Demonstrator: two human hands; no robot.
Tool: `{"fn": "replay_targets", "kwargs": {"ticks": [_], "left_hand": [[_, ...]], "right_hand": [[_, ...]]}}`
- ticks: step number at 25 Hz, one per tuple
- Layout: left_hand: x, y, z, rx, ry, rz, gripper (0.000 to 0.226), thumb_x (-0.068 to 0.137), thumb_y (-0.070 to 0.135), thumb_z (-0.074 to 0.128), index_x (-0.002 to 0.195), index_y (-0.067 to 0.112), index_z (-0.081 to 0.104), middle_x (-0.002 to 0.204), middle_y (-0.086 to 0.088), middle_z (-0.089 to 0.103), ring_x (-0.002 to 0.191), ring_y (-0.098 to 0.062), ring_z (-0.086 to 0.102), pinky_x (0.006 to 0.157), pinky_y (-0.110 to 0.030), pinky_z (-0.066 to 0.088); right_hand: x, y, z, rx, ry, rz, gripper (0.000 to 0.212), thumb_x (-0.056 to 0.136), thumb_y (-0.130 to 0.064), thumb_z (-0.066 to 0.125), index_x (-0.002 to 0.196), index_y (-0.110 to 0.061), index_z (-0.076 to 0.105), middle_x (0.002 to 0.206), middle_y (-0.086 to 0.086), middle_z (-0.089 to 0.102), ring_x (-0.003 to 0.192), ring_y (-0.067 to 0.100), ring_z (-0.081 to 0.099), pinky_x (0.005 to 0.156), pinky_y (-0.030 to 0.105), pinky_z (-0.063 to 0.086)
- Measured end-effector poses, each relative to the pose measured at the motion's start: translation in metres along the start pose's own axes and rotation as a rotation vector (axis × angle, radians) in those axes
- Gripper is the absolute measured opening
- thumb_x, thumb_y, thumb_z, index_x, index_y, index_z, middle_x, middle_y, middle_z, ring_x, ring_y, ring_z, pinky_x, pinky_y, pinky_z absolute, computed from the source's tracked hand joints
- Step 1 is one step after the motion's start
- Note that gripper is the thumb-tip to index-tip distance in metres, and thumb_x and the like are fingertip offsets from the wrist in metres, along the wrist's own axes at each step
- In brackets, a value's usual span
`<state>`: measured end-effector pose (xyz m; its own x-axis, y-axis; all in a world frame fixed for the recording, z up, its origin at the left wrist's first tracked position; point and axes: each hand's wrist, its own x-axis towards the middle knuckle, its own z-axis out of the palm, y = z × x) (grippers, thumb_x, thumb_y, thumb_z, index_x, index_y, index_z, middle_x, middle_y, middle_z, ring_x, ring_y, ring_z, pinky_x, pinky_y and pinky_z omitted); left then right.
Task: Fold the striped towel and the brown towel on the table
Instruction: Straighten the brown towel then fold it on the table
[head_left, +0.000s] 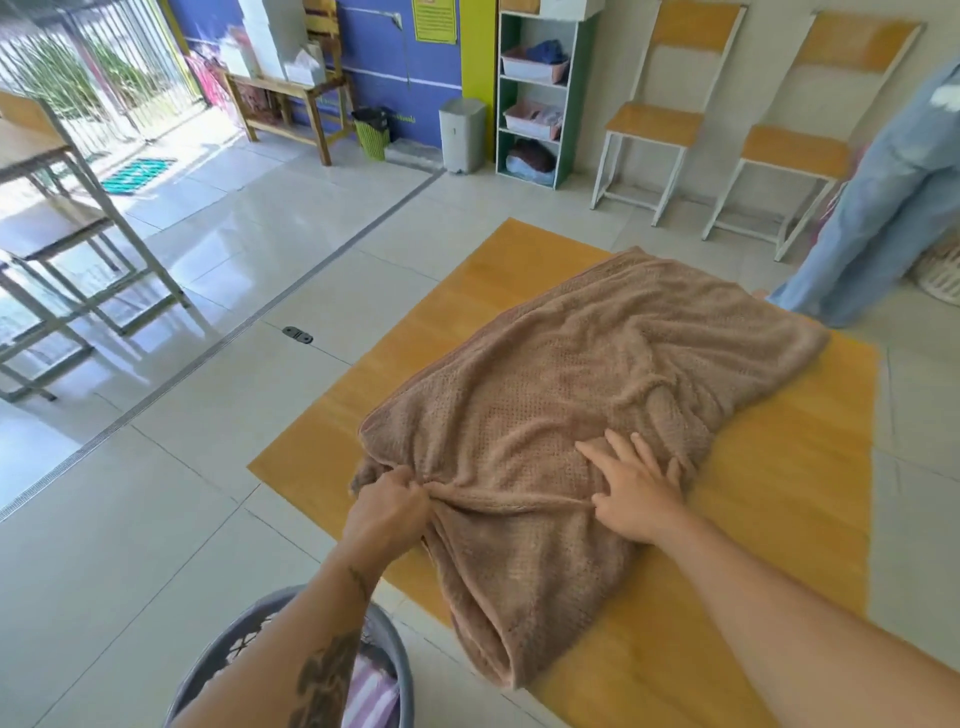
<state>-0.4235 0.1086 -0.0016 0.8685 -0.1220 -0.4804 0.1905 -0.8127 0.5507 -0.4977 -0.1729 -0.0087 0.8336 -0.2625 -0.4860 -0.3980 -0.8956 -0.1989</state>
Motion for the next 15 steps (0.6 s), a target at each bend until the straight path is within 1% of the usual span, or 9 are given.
{"fn": "replay_targets", "kwargs": {"ticks": [2,3,4,6,8,10,12,14,15], "left_hand": [[-0.003,-0.011,-0.002,0.202,-0.086,0.222,0.029,0.090,0.019,0.038,0.095,0.025,0.066,0.090,0.001,0.061,0.081,-0.022,0.059,0.069,-0.035,0.052],[-0.003,-0.017,-0.004,0.320,-0.081,0.358,0.030,0.086,0.020,0.039,0.097,0.029,0.065,0.093,0.003,0.062,0.084,-0.022,0.058,0.070,-0.035,0.052],[-0.003,-0.023,-0.004,0.428,-0.032,0.515,0.032,0.083,0.021,0.042,0.103,0.033,0.063,0.099,0.005,0.061,0.089,-0.022,0.057,0.074,-0.036,0.052],[-0.006,-0.034,0.000,0.620,0.083,0.832,0.047,0.076,0.021,0.054,0.121,0.034,0.056,0.113,0.003,0.054,0.102,-0.023,0.052,0.085,-0.039,0.049],[-0.006,-0.042,0.005,0.757,0.166,0.999,0.070,0.063,0.020,0.067,0.130,0.032,0.051,0.126,-0.008,0.046,0.115,-0.032,0.046,0.094,-0.047,0.043],[-0.002,-0.043,0.007,0.858,0.156,0.984,0.087,0.059,0.022,0.069,0.140,0.034,0.042,0.147,-0.017,0.030,0.137,-0.042,0.029,0.109,-0.058,0.026],[0.003,-0.041,0.010,0.973,0.065,0.923,0.094,0.068,0.030,0.064,0.151,0.038,0.022,0.158,-0.017,0.010,0.148,-0.042,0.007,0.115,-0.066,0.007],[0.005,-0.040,0.013,1.015,-0.030,0.856,0.094,0.077,0.037,0.060,0.154,0.041,0.005,0.160,-0.013,0.004,0.148,-0.038,0.003,0.114,-0.069,0.005],[0.004,-0.040,0.013,1.013,-0.059,0.833,0.094,0.080,0.038,0.058,0.154,0.042,0.001,0.159,-0.010,0.005,0.147,-0.037,0.006,0.114,-0.068,0.009]], "right_hand": [[-0.015,0.013,-0.002,-0.044,0.022,0.075,0.077,0.090,-0.023,0.049,0.153,-0.049,0.011,0.166,-0.005,-0.004,0.152,0.028,-0.009,0.117,0.065,0.001],[-0.026,0.013,-0.001,-0.055,0.050,0.123,0.078,0.087,-0.021,0.050,0.153,-0.045,0.015,0.165,-0.002,0.002,0.151,0.030,-0.002,0.118,0.062,0.005],[-0.039,0.010,0.003,-0.062,0.094,0.161,0.076,0.084,-0.021,0.051,0.152,-0.041,0.022,0.162,0.001,0.012,0.149,0.031,0.009,0.118,0.058,0.012],[-0.067,-0.003,0.015,-0.056,0.215,0.156,0.062,0.083,-0.018,0.052,0.141,-0.033,0.040,0.148,0.004,0.033,0.136,0.028,0.030,0.111,0.048,0.029],[-0.097,-0.022,0.032,0.029,0.270,0.064,0.049,0.084,-0.013,0.048,0.131,-0.029,0.048,0.134,0.000,0.040,0.125,0.024,0.037,0.100,0.039,0.038],[-0.127,-0.039,0.056,0.098,0.233,-0.018,0.054,0.082,-0.012,0.047,0.134,-0.028,0.045,0.128,-0.003,0.040,0.126,0.023,0.036,0.098,0.036,0.039],[-0.151,-0.052,0.080,0.104,0.107,-0.028,0.079,0.076,-0.016,0.052,0.150,-0.029,0.025,0.142,-0.003,0.027,0.139,0.025,0.023,0.109,0.040,0.033],[-0.163,-0.059,0.101,0.053,-0.012,0.011,0.109,0.070,-0.017,0.060,0.155,-0.032,-0.006,0.157,-0.005,-0.003,0.150,0.026,-0.007,0.119,0.049,0.018],[-0.165,-0.062,0.109,0.010,-0.012,0.019,0.116,0.068,-0.016,0.063,0.153,-0.034,-0.014,0.158,-0.004,-0.012,0.150,0.027,-0.014,0.120,0.052,0.014]]}}
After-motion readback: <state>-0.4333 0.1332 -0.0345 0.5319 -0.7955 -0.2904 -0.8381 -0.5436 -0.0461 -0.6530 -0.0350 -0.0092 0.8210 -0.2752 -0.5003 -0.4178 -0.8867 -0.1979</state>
